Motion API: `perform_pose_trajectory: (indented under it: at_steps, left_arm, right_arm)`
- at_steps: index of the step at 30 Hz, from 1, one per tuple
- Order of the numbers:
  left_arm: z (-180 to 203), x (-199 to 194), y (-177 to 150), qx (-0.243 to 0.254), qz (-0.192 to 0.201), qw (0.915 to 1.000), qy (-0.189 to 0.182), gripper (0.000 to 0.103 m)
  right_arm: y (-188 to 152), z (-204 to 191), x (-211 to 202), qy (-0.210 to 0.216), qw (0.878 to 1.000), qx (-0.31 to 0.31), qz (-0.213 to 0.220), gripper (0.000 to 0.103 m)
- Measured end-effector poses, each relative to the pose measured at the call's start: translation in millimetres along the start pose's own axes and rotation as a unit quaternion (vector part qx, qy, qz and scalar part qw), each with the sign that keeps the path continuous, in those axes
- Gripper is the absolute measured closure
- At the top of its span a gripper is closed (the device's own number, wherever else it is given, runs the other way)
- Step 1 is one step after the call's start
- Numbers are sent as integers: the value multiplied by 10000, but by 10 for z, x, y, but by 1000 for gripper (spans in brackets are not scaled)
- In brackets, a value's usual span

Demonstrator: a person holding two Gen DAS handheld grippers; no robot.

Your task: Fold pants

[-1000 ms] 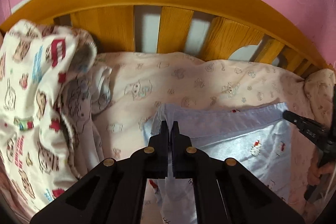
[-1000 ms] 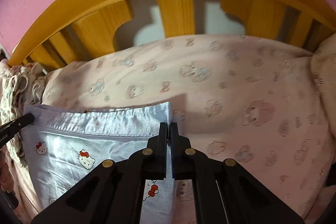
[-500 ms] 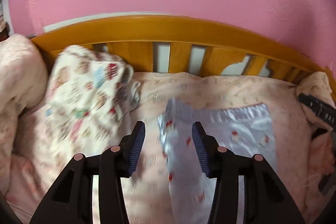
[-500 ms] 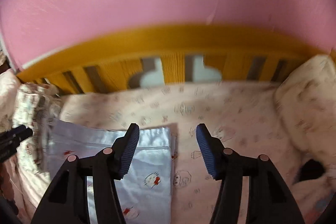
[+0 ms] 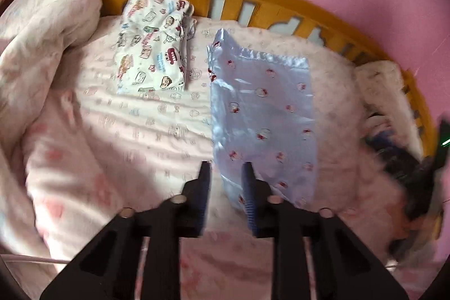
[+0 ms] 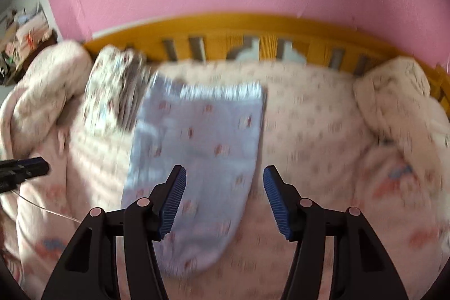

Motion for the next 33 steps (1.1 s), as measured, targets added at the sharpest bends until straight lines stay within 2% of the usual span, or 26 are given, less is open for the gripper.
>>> perform_pose_trajectory:
  at_steps: [1, 3, 4, 5, 6, 7, 9, 12, 15, 18, 22, 25, 28, 30, 33]
  left_arm:
    - [-87, -218, -6, -69, 273, 9996, 93, 83]
    - [-238, -559, 40, -73, 851, 9943, 644, 83]
    - [-307, -699, 58, -34, 1137, 9885, 995, 77]
    - [-337, -748, 57, 14, 1263, 9845, 1216, 68]
    - [-349, -727, 38, 69, 1228, 9838, 1304, 65]
    - [-335, -628, -16, 111, 1022, 9867, 1257, 63]
    - [-247, -302, -180, 112, 477, 9951, 863, 63]
    - [4, 334, -533, 75, -439, 9988, 187, 63]
    - [345, 821, -855, 110, -1116, 9928, -426, 66]
    - [694, 1171, -1044, 444, -1645, 9832, -649, 71]
    - [1010, 1287, -1107, 960, -1730, 9767, -826, 72]
    - [1149, 1329, -1111, 1259, -1589, 9766, -717, 71]
    - [1164, 1572, -1116, 1439, -1682, 9739, -495, 71]
    - [1227, 1707, -1176, 1614, -1851, 9684, -433, 71]
    - [1350, 1748, -1249, 1856, -1838, 9642, -448, 70]
  right_arm:
    - [-106, -27, -18, 5, 9999, 53, -89, 44]
    - [-254, -8, -31, 17, 9995, 258, -174, 44]
    - [-316, -5, -38, 90, 9990, 370, -228, 44]
    - [-397, -4, -3, 215, 9977, 534, -349, 44]
    - [-494, -12, 65, 279, 9959, 665, -540, 44]
    - [-574, -18, 133, 292, 9946, 716, -693, 44]
    - [-764, -87, 268, 312, 9918, 752, -987, 44]
    - [-1022, -186, 382, 400, 9874, 840, -1279, 44]
    - [-1182, -190, 439, 286, 9847, 886, -1472, 44]
    - [-1288, -120, 500, 63, 9813, 934, -1682, 44]
    - [-1331, 1, 553, 35, 9762, 1222, -1789, 44]
    - [-1363, 52, 612, 63, 9721, 1362, -1907, 44]
    - [-1369, 40, 633, 72, 9719, 1333, -1937, 44]
    - [-1359, 27, 632, 82, 9729, 1294, -1916, 44]
    - [-1363, 33, 642, 74, 9725, 1320, -1917, 44]
Point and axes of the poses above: each gripper's, at about its wrist camera, not at the fingertips, and x roughly the way its jaws point, z to its right, y to its top, the point moved 5 cm from there along x, roughly the way its jaws point, and after that the axes turned 13 degrees about y, right-handed, at the moved point
